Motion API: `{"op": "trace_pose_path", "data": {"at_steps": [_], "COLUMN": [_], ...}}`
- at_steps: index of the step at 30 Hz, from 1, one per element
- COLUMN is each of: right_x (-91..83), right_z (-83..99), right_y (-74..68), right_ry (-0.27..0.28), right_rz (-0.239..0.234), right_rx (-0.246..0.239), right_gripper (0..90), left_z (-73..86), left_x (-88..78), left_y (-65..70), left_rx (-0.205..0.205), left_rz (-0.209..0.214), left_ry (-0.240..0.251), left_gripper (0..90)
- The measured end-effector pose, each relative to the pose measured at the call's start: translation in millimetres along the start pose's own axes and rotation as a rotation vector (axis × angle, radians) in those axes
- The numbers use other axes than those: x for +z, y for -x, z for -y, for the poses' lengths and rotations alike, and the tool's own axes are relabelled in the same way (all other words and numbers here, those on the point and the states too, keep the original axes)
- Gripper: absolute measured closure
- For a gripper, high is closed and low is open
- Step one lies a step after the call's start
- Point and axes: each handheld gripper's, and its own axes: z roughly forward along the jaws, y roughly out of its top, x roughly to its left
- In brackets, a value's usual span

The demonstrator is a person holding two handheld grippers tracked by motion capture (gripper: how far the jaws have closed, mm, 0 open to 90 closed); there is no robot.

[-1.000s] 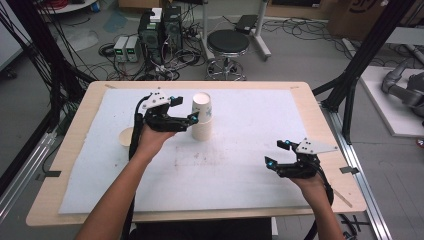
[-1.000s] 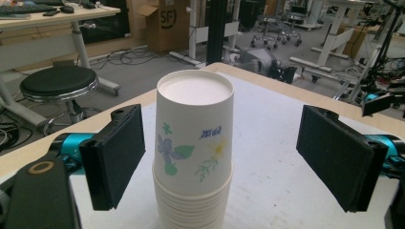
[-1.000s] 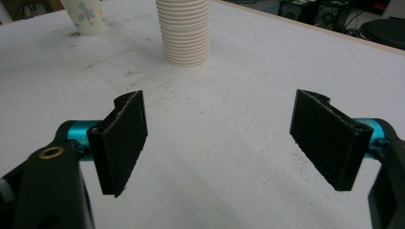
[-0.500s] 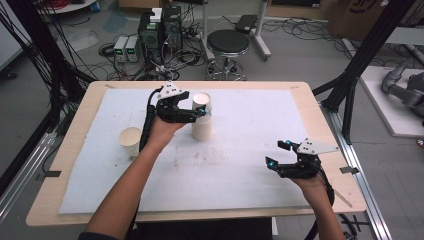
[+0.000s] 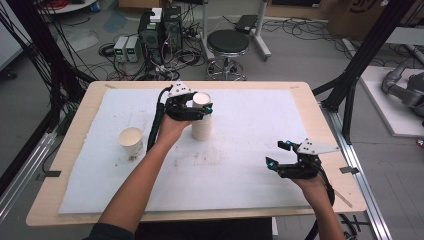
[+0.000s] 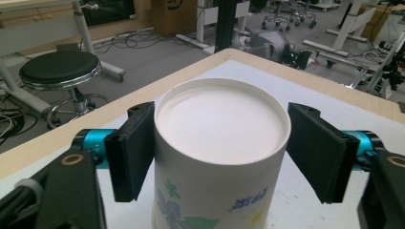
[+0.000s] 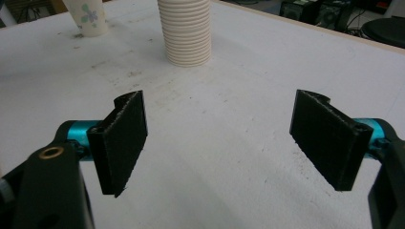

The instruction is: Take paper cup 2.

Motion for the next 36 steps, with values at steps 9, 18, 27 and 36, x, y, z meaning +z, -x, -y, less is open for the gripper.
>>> {"op": "trace_pose_path", "data": {"at_steps": [9, 18, 27, 36], "right_x": [-0.6, 0.3, 0.1, -0.5], "right_z": [0.1, 0.3, 0.1, -0.1], "right_y": [-0.1, 0.1, -0.2, -0.8], "right_ry": [0.0, -0.001, -0.002, -0.003], "right_rz": [-0.001, -0.003, -0.004, -0.008], "right_rx": [0.003, 0.0, 0.0, 0.008], "right_gripper": [21.0, 21.0, 21.0, 21.0], "left_z": [0.2, -1.7, -12.0, -39.4], "left_x": [-0.1, -0.9, -4.6, -21.1], "left_y": [-2.1, -2.4, -1.0, 0.4], "left_rx": [0.009, 0.01, 0.009, -0.004], "left_rz": [0.005, 0.011, 0.011, 0.016], "left_ry": [0.006, 0.013, 0.046, 0.133], "left_gripper": [33.4, 33.6, 33.7, 34.2]}}
